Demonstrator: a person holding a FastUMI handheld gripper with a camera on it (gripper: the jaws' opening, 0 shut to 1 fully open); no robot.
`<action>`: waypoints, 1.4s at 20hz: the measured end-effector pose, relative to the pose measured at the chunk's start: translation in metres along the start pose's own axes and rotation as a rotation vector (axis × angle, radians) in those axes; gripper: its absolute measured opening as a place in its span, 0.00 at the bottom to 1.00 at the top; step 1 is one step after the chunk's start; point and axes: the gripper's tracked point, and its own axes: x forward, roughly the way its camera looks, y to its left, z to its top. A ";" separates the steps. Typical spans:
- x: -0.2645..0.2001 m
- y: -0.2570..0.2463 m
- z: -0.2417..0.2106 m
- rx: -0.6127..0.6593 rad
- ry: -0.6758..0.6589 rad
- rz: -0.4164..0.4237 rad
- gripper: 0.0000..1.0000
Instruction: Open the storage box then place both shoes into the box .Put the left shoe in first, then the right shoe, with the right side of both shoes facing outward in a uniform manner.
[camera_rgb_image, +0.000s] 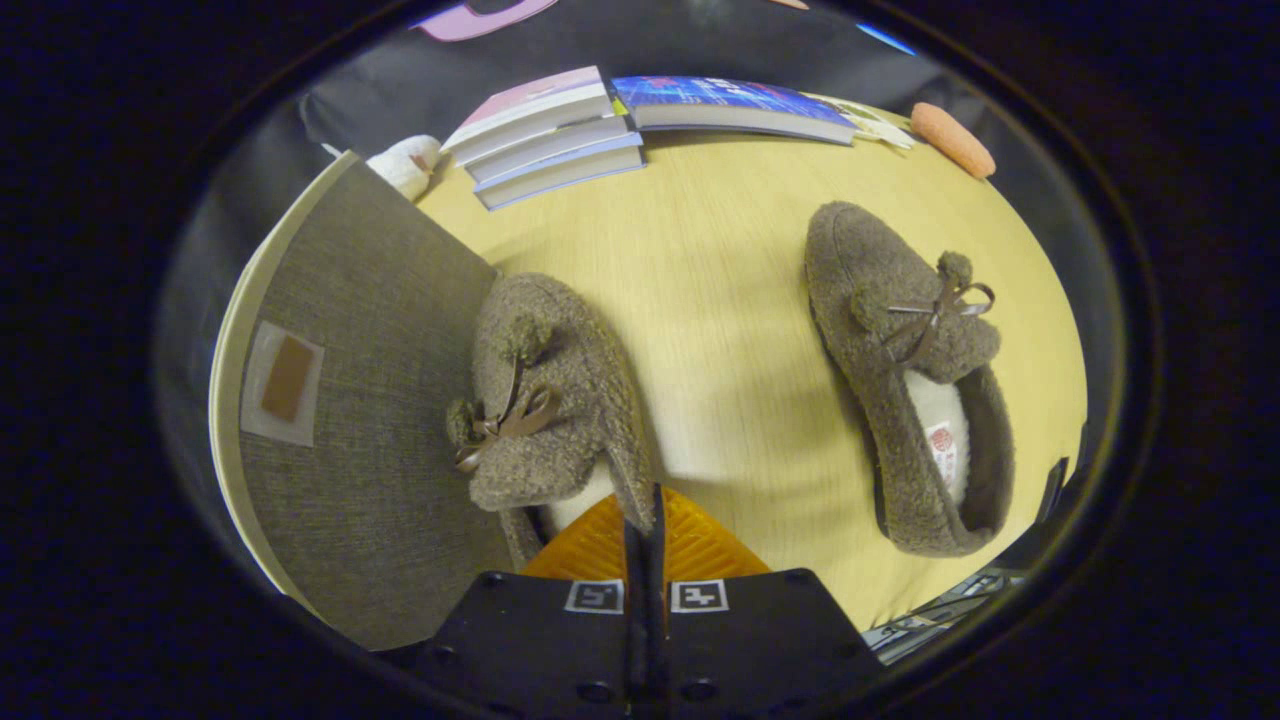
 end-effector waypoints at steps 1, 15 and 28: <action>-0.002 0.001 -0.001 0.045 0.004 0.021 0.03; -0.106 0.025 0.083 0.317 -0.216 0.213 0.03; -0.159 0.168 0.080 0.188 -0.178 0.465 0.03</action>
